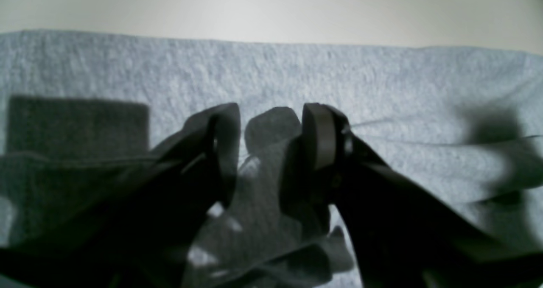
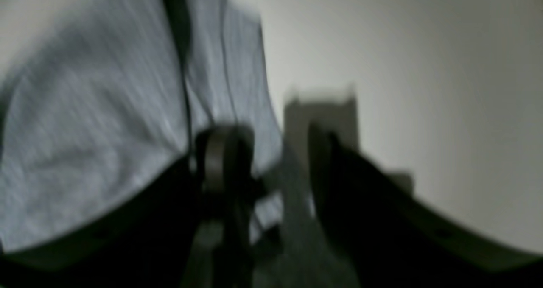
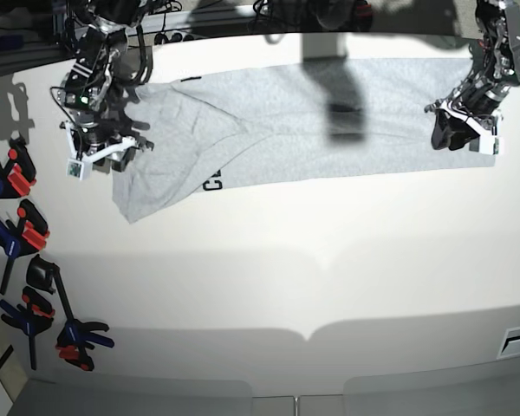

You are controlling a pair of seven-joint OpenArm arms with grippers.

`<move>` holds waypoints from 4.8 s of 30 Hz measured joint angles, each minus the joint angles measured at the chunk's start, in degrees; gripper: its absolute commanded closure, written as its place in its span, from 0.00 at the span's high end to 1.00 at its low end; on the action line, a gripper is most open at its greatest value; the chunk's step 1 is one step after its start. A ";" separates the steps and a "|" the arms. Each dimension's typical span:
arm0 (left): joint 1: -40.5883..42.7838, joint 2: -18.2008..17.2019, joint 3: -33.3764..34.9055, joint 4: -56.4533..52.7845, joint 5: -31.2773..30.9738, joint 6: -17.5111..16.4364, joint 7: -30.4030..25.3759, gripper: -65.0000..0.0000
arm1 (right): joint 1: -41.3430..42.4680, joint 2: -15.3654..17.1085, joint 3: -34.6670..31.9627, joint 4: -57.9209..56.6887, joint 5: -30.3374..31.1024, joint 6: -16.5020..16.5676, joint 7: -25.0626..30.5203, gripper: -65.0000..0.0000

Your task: Fold the T-shirt properly

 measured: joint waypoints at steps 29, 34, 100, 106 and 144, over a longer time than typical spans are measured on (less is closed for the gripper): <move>-1.44 0.00 -0.15 -0.22 0.02 0.55 1.68 0.36 | 2.78 -0.98 -10.51 -2.12 -0.31 2.62 -0.02 0.39; -1.44 0.00 -0.15 -0.22 -0.17 0.52 1.66 0.36 | 2.43 -1.77 -4.44 -1.07 -1.42 2.21 -1.14 0.39; -0.50 -15.41 -8.83 -8.79 -27.02 -1.75 28.06 0.55 | 1.66 3.98 2.91 24.44 6.25 5.88 -18.80 0.39; -0.50 -13.46 -8.92 -9.57 -30.25 -4.09 30.18 0.55 | 1.64 3.98 2.91 24.44 6.25 5.88 -18.80 0.39; -7.82 -7.89 -8.79 -7.19 -12.20 -6.78 23.78 0.00 | 1.64 3.98 2.91 24.44 6.25 5.88 -19.91 0.39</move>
